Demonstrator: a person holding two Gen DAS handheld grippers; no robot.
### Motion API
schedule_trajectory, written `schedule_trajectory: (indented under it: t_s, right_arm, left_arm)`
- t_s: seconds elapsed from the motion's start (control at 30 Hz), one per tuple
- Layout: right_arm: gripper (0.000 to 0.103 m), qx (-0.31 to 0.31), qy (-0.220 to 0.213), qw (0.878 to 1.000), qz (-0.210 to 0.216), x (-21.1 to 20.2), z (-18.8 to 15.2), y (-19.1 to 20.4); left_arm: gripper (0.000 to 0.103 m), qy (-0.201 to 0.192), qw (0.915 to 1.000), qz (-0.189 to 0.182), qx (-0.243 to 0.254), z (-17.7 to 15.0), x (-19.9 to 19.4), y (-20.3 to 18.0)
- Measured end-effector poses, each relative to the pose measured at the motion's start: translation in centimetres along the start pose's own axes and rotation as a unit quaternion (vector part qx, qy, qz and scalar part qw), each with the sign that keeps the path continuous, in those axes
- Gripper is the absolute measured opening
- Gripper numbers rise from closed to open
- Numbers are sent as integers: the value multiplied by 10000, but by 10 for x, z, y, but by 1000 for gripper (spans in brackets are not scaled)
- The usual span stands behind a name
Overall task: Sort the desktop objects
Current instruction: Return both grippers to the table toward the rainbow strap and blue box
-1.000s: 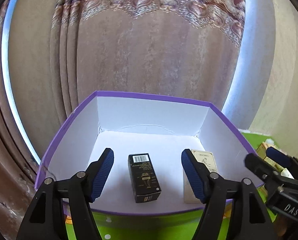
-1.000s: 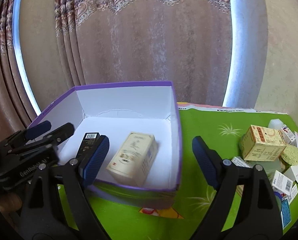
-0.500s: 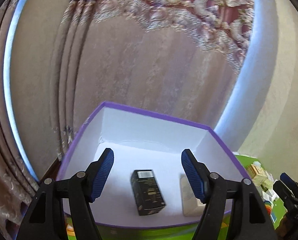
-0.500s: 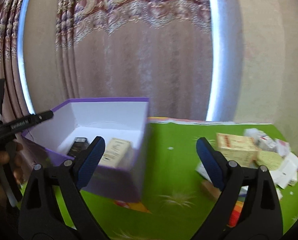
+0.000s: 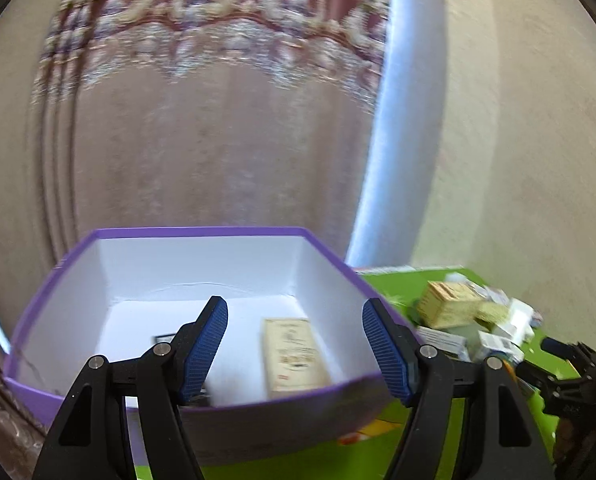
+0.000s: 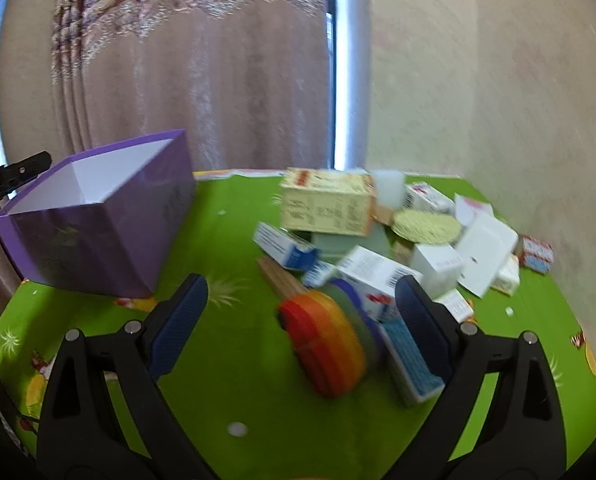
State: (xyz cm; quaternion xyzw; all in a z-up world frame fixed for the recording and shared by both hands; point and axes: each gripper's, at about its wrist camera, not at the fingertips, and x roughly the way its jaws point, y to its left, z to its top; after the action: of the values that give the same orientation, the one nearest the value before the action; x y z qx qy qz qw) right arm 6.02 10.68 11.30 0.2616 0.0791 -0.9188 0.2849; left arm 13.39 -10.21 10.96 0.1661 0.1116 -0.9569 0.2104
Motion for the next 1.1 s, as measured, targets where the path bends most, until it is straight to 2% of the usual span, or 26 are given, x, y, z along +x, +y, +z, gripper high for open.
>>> schedule_trajectory:
  t_s: [0.2, 0.3, 0.4, 0.43, 0.6, 0.73, 0.87, 1.0, 1.1]
  right_arm:
    - [95, 177, 220, 9992, -269, 7, -11, -38]
    - [95, 350, 434, 9976, -418, 14, -15, -56]
    - [95, 537, 650, 9956, -401, 17, -20, -68]
    - [95, 590, 717, 9950, -381, 18, -22, -71]
    - [95, 736, 958, 9919, -396, 25, -32, -83]
    - [95, 876, 1238, 9875, -419, 36, -39, -93]
    - [95, 1041, 1357, 9850, -214, 40, -42, -101]
    - [95, 970, 1447, 9847, -98, 40, -44, -103]
    - [93, 617, 1436, 9876, -152, 38, -42, -96]
  left_arm:
    - [71, 155, 9973, -558, 450, -8, 8, -54]
    - [71, 376, 9942, -890, 480, -15, 17, -76]
    - [75, 663, 9875, -1353, 453, -26, 27, -103]
    - [75, 819, 9830, -1561, 514, -31, 32, -116]
    - [75, 1139, 9713, -1902, 856, -50, 41, -157]
    - [75, 1697, 9590, -2246, 319, -62, 62, -162]
    - [75, 2098, 9495, -2334, -62, -74, 79, -163]
    - [75, 2331, 9421, -2396, -281, -81, 96, -170]
    - [75, 2477, 9377, -2388, -480, -85, 106, -170]
